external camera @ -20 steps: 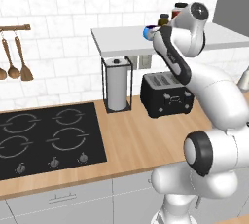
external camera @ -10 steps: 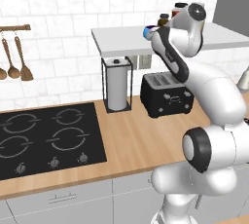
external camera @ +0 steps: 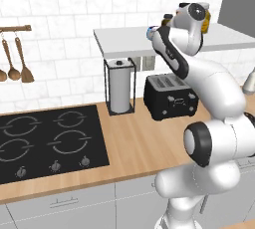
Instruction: Gather all objects into one cabinet and sort the glasses and bowls to opposite sides.
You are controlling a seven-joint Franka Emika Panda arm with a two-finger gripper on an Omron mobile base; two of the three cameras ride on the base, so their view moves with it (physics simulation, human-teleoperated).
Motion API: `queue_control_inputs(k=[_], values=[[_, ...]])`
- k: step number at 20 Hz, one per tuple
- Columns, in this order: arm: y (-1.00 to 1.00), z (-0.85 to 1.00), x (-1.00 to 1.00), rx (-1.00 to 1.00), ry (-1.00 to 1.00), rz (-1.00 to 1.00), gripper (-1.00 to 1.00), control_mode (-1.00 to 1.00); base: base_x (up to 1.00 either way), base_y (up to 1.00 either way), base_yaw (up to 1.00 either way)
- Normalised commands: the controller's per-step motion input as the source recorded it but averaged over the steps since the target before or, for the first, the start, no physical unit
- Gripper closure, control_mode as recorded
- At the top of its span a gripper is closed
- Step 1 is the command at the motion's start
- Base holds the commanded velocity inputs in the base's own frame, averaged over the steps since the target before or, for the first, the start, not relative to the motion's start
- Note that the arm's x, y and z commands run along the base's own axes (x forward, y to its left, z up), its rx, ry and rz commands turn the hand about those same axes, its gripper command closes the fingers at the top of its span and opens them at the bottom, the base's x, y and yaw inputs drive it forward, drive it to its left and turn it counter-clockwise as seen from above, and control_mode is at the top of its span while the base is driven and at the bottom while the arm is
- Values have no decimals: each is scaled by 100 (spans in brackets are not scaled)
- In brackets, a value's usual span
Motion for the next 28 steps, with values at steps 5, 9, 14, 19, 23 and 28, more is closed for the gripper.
queue_control_inputs(k=[5, 9, 14, 19, 23, 28], values=[[0, 0, 5, 0, 0, 0, -100, -100, 0, 0, 0], [4, 0, 0, 0, 0, 0, -100, -100, 0, 0, 0], [1, 0, 4, 0, 0, 0, -100, -100, 0, 0, 0], [0, 0, 15, 0, 0, 0, -100, -100, 0, 0, 0], [0, 0, 9, 0, 0, 0, -100, -100, 0, 0, 0], [1, 0, 1, 0, 0, 0, 100, -100, 0, 0, 0]])
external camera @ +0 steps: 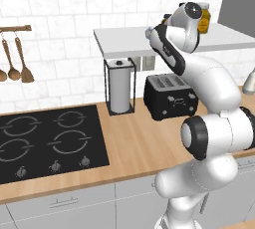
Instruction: Gather all objects into one cabinet and sort the glasses and bowls to opposite sides.
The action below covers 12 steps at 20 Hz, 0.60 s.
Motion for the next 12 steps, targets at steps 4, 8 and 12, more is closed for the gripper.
queue_control_inputs(k=[4, 8, 12], values=[[0, 0, 0, 0, 0, 0, 100, -100, 0, 0, 0], [0, 0, 0, 0, 0, 0, 100, -100, 0, 0, 0], [0, 0, 0, 0, 0, 0, 100, -100, 0, 0, 0]])
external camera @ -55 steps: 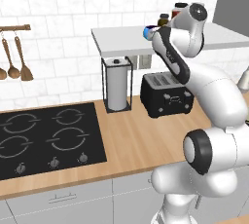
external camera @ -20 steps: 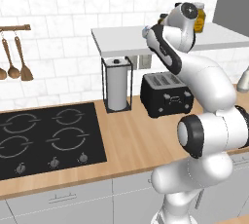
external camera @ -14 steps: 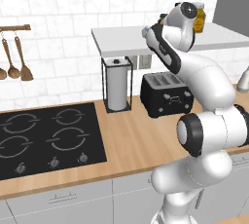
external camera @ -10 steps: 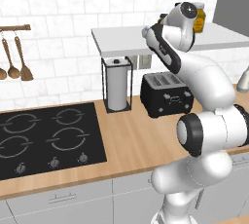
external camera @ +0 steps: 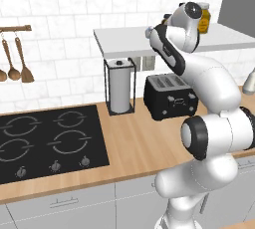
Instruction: Gather all objects into one cabinet and sort the glasses and bowls to opposite sides.
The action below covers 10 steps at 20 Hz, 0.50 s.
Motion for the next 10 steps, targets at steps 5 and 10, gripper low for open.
queue_control_inputs(k=[5, 10], values=[[0, 0, 0, 0, 0, 0, 100, -100, 0, 0, 0], [0, 13, -35, 0, -5, 0, 100, -100, 0, 0, 0]])
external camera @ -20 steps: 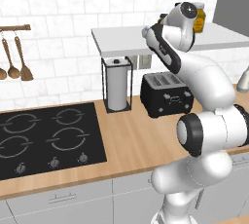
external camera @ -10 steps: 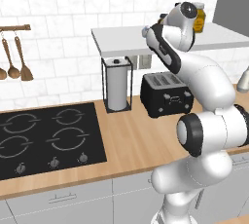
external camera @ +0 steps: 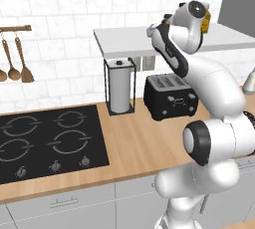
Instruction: Gather all objects into one cabinet and sort the glasses and bowls to opposite sides.
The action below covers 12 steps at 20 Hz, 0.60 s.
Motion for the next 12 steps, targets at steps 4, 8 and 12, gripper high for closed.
queue_control_inputs(k=[4, 8, 12], values=[[0, 13, -33, 0, 0, 0, 100, -100, 0, 0, 0], [0, 8, -25, 0, 0, 0, 100, -100, 0, 0, 0], [0, 4, -19, 0, 0, 1, 100, -100, 0, 0, 0]])
